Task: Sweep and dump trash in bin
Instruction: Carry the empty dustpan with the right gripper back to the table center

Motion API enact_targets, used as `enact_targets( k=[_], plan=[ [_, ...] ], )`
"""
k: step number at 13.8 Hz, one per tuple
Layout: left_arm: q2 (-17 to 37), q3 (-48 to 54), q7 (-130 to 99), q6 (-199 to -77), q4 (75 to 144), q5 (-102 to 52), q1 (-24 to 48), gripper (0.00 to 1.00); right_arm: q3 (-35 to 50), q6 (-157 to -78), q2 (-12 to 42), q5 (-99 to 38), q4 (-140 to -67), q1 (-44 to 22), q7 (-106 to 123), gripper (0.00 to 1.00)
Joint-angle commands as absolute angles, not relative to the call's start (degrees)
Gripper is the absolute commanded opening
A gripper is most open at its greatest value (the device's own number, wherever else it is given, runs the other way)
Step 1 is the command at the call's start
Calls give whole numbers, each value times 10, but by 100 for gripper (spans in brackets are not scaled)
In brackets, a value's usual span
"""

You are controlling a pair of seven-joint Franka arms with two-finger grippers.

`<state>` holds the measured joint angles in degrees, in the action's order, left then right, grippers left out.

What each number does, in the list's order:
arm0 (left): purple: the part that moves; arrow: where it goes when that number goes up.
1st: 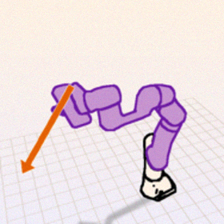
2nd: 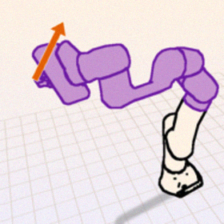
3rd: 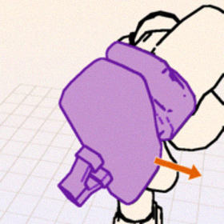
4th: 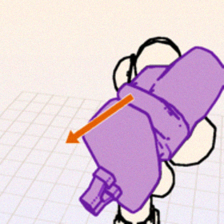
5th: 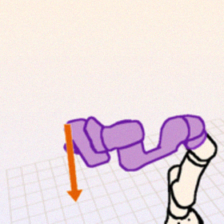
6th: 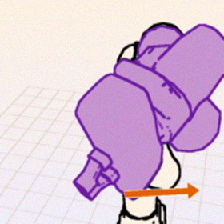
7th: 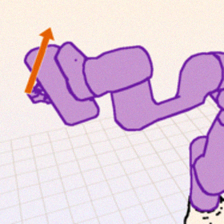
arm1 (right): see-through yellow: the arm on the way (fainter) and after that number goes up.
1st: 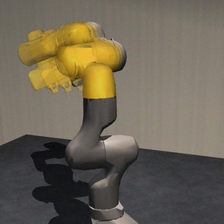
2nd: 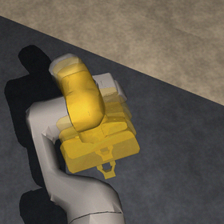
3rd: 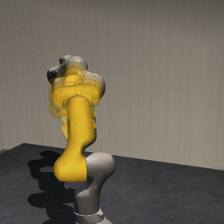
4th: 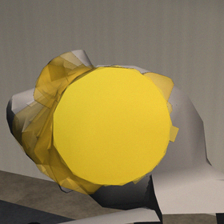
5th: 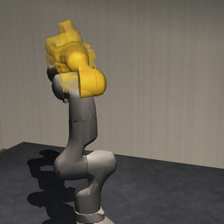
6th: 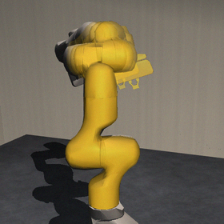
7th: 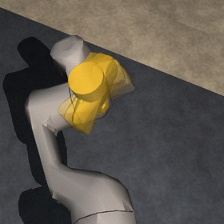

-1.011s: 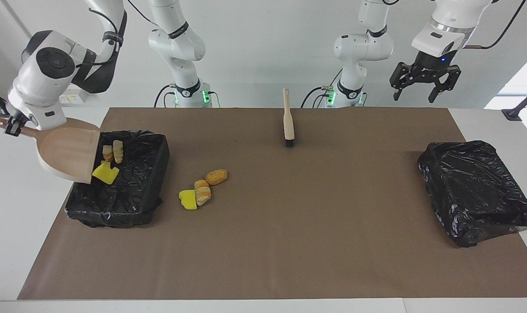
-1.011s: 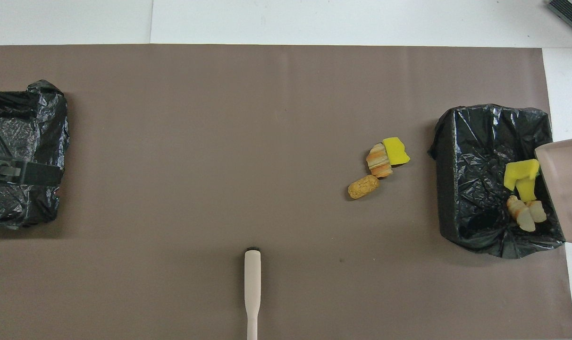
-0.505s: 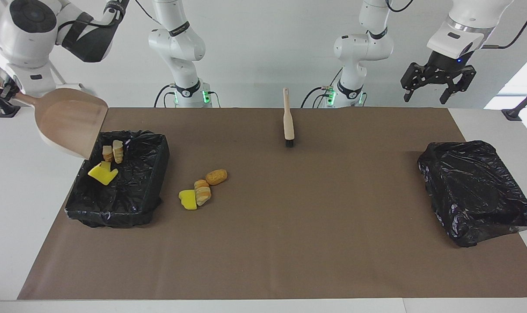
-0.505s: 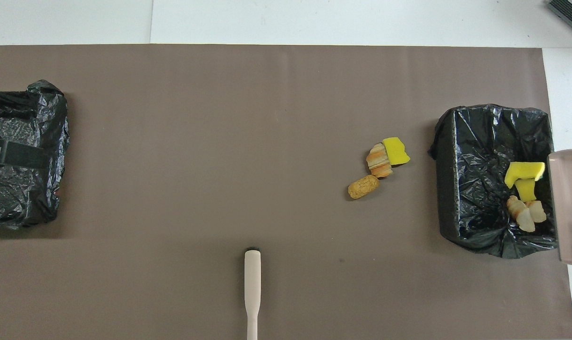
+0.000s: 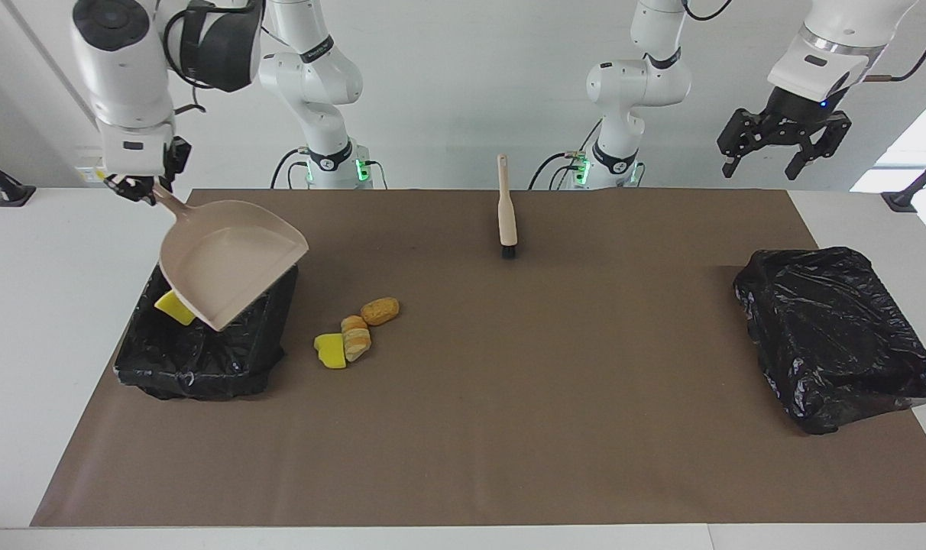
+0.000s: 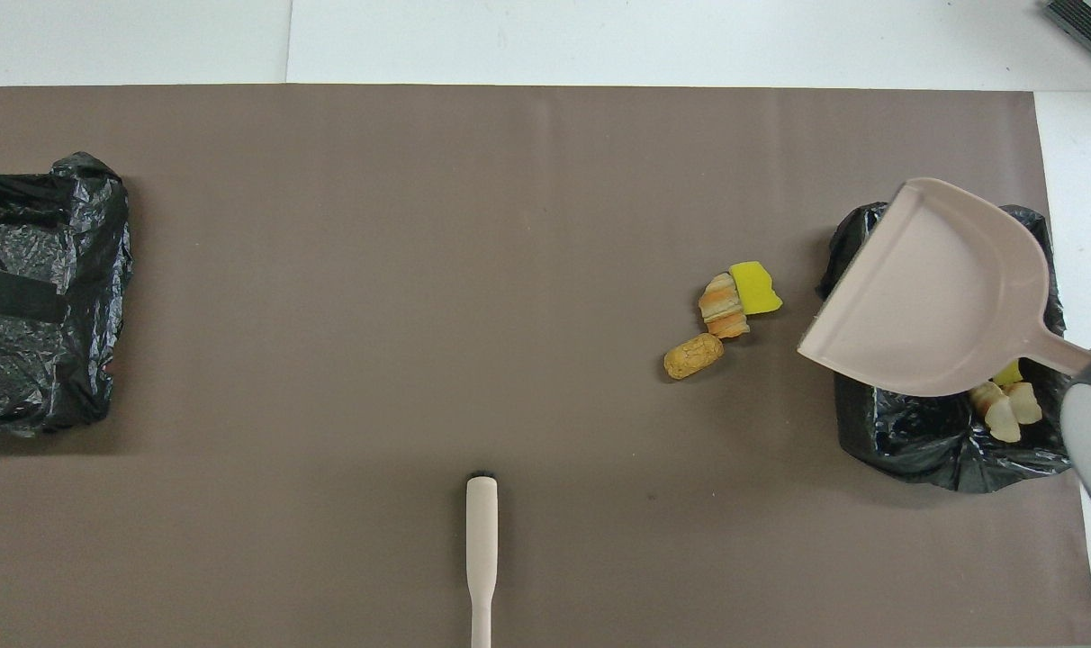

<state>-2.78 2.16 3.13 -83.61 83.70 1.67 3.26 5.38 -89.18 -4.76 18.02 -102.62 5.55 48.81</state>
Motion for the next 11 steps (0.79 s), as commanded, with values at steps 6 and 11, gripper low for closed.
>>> enact_targets(
  k=[6,11],
  plan=[
    [-34,13,37,-823,838,27,38,100,51,-926,52,-9,-992,-111,-64,0],
    [-34,11,35,-824,838,27,30,100,53,-1000,226,-69,-833,-238,-311,0]
  ],
)
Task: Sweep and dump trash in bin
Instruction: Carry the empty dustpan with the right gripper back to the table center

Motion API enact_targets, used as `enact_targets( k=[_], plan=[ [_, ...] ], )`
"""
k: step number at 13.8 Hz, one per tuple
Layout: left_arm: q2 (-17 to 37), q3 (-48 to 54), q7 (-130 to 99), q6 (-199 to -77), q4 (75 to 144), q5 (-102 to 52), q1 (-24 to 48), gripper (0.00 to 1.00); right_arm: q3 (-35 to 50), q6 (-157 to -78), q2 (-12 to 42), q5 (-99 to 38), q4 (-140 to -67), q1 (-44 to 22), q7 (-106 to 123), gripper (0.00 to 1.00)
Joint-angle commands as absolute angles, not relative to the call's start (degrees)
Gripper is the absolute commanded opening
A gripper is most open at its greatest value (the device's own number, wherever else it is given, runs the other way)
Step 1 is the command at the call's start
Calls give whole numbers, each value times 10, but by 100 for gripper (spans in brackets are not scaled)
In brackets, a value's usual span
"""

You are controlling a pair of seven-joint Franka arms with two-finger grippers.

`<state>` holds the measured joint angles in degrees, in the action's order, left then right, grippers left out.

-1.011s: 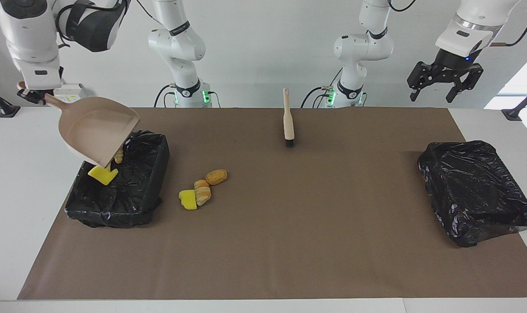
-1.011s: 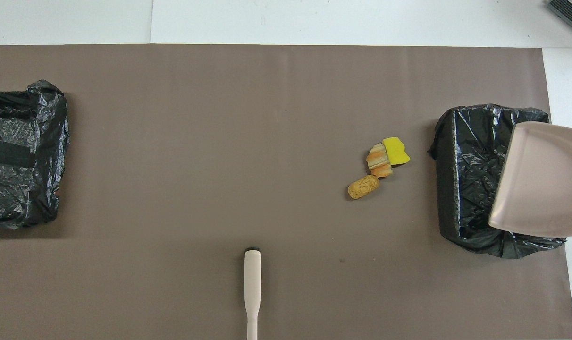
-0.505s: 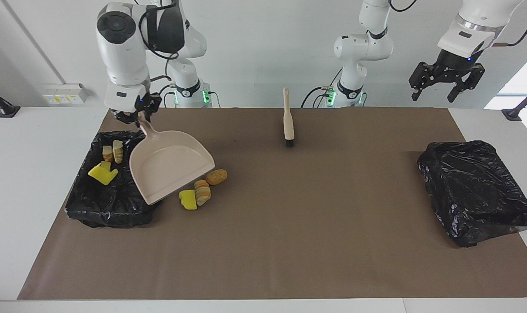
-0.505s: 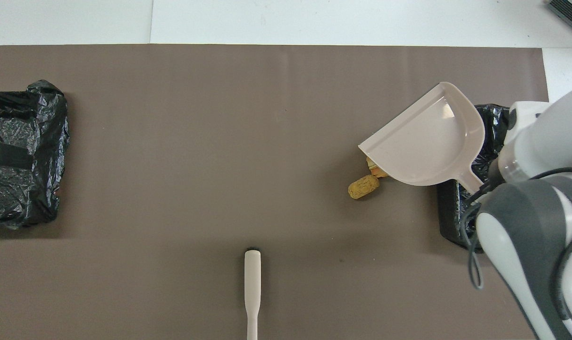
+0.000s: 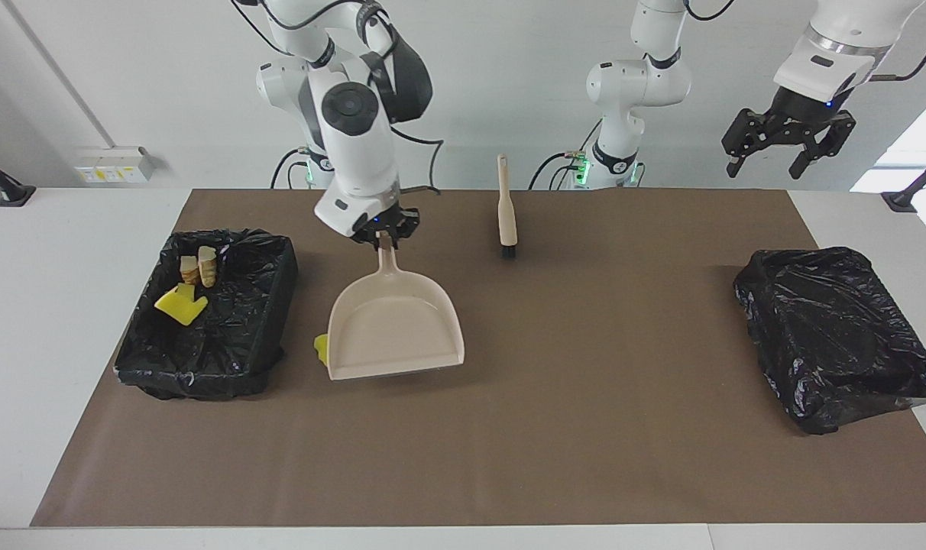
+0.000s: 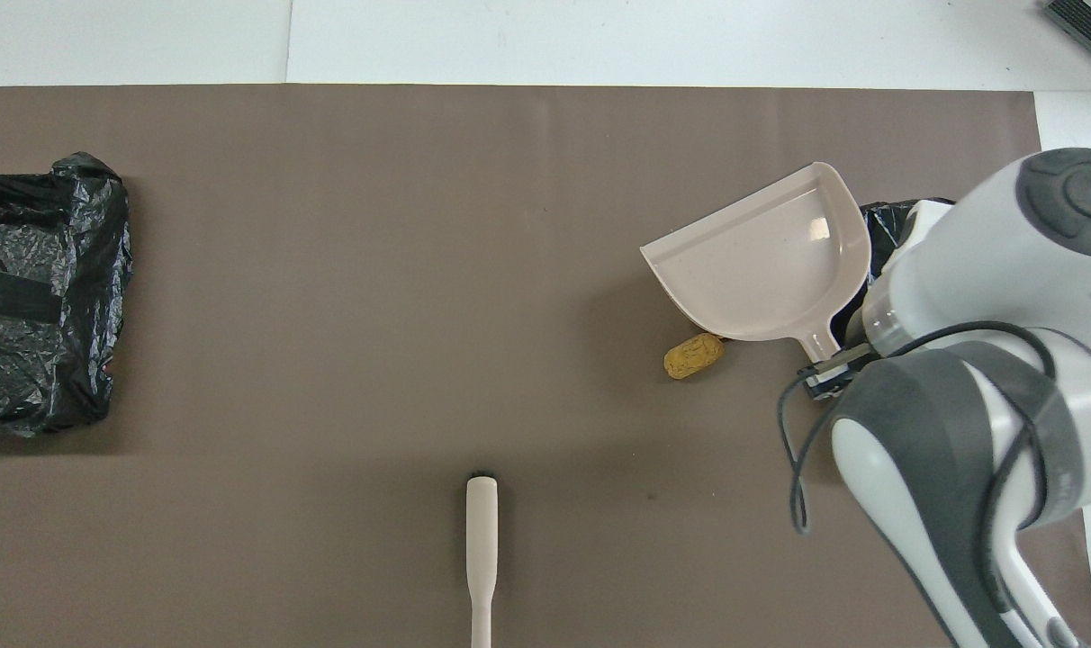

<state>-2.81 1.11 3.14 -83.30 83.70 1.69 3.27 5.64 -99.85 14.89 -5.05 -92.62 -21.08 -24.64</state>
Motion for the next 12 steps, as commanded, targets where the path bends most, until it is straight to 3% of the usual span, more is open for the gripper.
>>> enact_targets(
  k=[1,4,7,12],
  plan=[
    [-34,11,35,-824,838,27,29,100,53,-1035,249,-69,-824,-257,-338,0],
    [-34,11,35,-824,838,27,29,100,52,-1139,314,-65,-807,-319,-422,0],
    [-34,11,35,-824,838,27,29,100,48,-1165,357,-62,-771,-349,-439,0],
    [-34,11,34,-825,838,27,29,100,51,-1202,380,-36,-778,-355,-439,0]
  ],
)
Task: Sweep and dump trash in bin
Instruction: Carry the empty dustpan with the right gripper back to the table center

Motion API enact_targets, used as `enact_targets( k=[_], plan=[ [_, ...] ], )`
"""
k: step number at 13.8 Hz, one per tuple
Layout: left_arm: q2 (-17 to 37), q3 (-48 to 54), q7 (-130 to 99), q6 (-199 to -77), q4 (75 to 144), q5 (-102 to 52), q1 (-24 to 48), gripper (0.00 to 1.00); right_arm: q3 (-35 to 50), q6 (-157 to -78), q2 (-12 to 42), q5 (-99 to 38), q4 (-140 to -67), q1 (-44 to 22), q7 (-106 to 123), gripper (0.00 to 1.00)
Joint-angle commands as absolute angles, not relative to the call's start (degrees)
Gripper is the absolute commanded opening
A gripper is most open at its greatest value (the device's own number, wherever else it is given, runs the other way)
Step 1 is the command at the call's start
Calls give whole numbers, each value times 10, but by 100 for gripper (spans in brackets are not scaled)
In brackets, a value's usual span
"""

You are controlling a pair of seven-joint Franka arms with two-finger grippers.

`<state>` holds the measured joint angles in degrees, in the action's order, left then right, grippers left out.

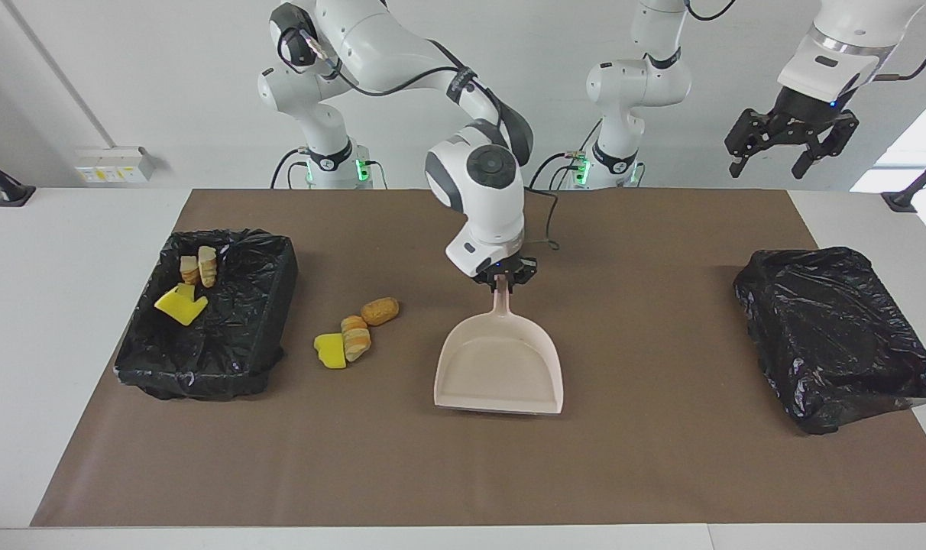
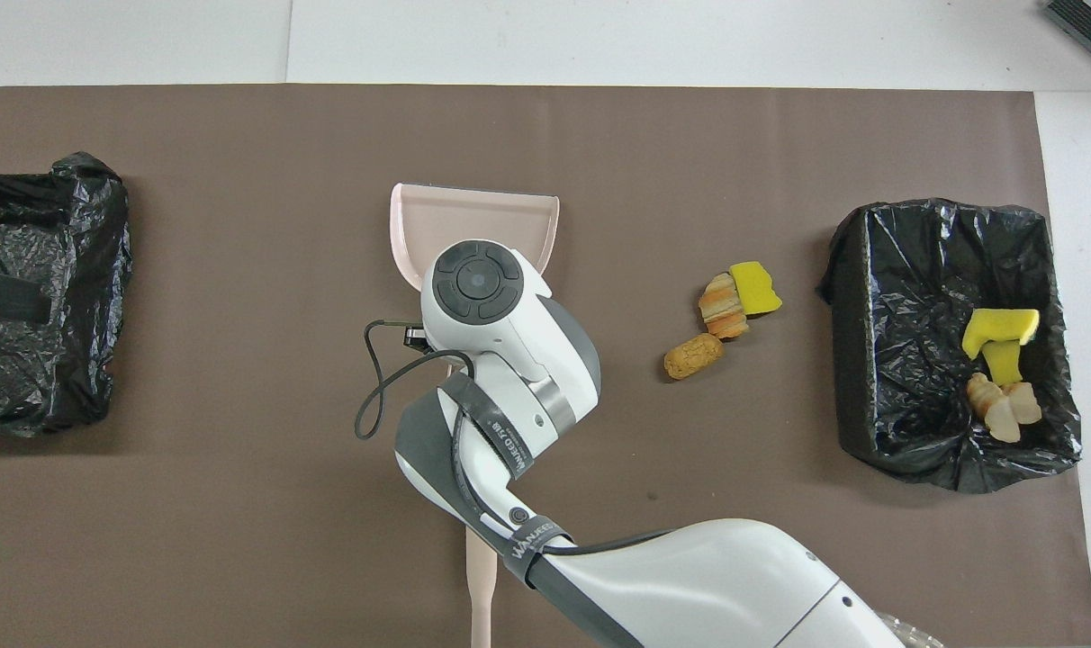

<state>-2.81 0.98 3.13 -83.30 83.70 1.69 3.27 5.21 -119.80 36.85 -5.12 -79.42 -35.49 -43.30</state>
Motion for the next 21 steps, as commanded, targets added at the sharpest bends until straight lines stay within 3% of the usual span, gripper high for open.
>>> enact_targets(
  k=[1,2,4,8,11,14,18,21],
  plan=[
    [-34,11,34,-825,838,27,29,100,51,-1202,380,-30,-779,-355,-437,0],
    [-34,11,34,-825,838,27,29,100,52,-1201,379,-30,-778,-353,-435,1],
    [-34,11,35,-825,838,27,29,100,52,-1193,374,-15,-778,-354,-428,99],
    [-34,11,34,-825,838,27,29,100,49,-1113,293,-12,-783,-339,-413,100],
    [-34,11,35,-825,838,27,29,100,54,-1042,223,-28,-807,-286,-363,100],
    [-34,11,34,-825,838,27,29,100,53,-964,159,-37,-839,-288,-364,100],
    [-34,11,35,-825,838,27,29,100,54,-971,63,-68,-993,-329,-376,100],
    [-34,11,34,-825,838,27,29,100,54,-1049,-32,-125,-1159,-357,-376,100]
  ],
)
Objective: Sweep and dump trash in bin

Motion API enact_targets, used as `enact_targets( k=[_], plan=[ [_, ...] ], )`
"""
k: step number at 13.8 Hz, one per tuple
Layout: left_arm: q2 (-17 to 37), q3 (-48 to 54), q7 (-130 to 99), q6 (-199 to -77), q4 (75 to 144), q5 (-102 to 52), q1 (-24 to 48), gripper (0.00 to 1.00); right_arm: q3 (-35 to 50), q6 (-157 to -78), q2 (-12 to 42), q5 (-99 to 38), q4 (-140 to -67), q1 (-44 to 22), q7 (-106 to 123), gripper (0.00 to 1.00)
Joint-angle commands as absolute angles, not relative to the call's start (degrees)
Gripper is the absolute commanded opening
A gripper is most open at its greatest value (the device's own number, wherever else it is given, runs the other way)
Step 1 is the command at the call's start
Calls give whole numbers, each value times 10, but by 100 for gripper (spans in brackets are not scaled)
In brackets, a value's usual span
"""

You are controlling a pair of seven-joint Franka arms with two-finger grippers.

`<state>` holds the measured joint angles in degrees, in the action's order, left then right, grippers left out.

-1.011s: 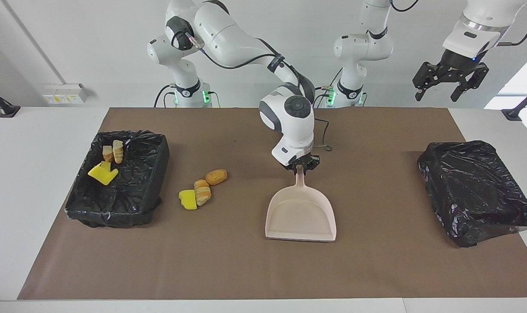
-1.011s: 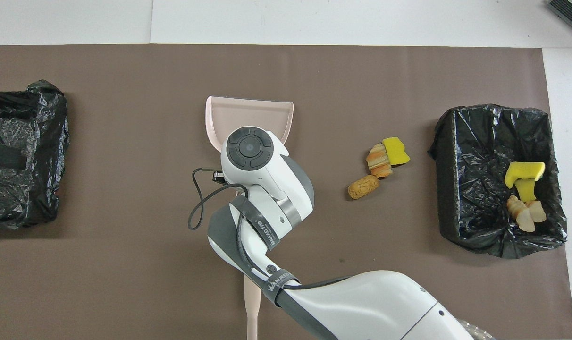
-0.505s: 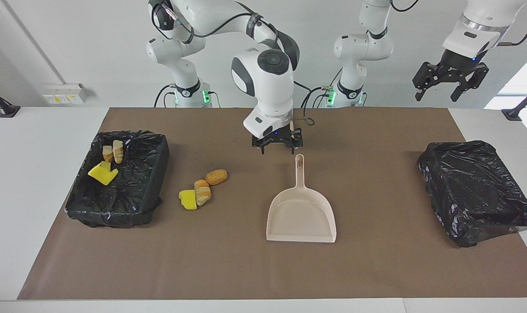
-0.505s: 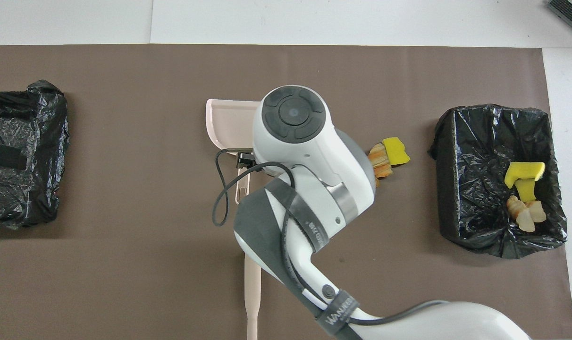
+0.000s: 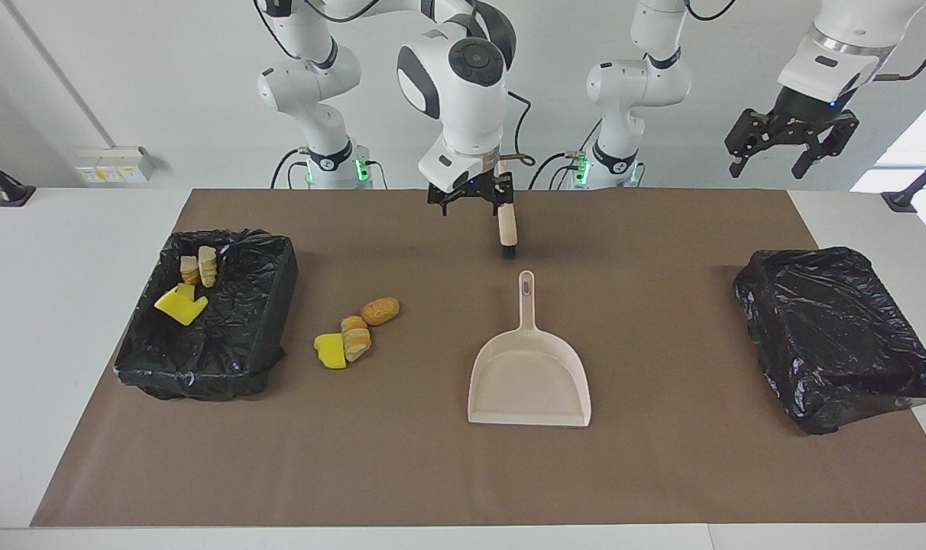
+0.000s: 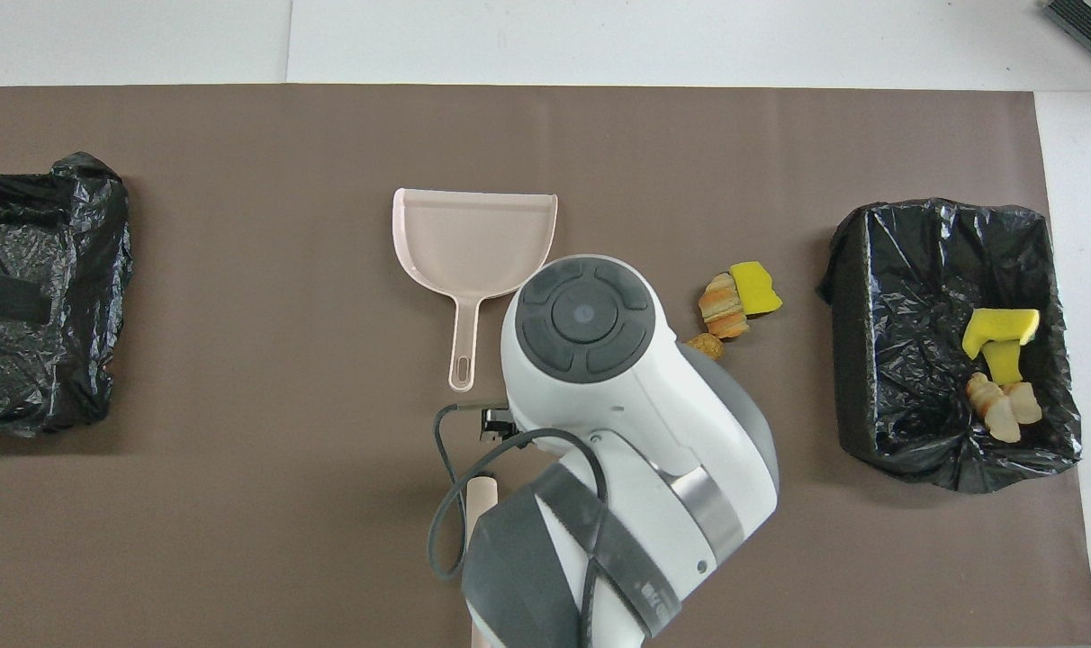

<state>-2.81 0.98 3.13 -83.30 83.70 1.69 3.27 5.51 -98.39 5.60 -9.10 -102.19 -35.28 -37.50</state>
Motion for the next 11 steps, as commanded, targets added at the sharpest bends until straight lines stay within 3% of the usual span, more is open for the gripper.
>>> enact_targets(
  k=[1,7,11],
  plan=[
    [-34,11,34,-825,838,27,29,100,54,-1072,-55,-152,-1198,-375,-377,100],
    [-36,18,34,-825,838,23,36,100,54,-1191,-20,-170,-1241,-494,-503,100],
    [-36,56,29,-832,839,20,37,100,54,-1280,40,-170,-1271,-546,-559,100]
  ],
)
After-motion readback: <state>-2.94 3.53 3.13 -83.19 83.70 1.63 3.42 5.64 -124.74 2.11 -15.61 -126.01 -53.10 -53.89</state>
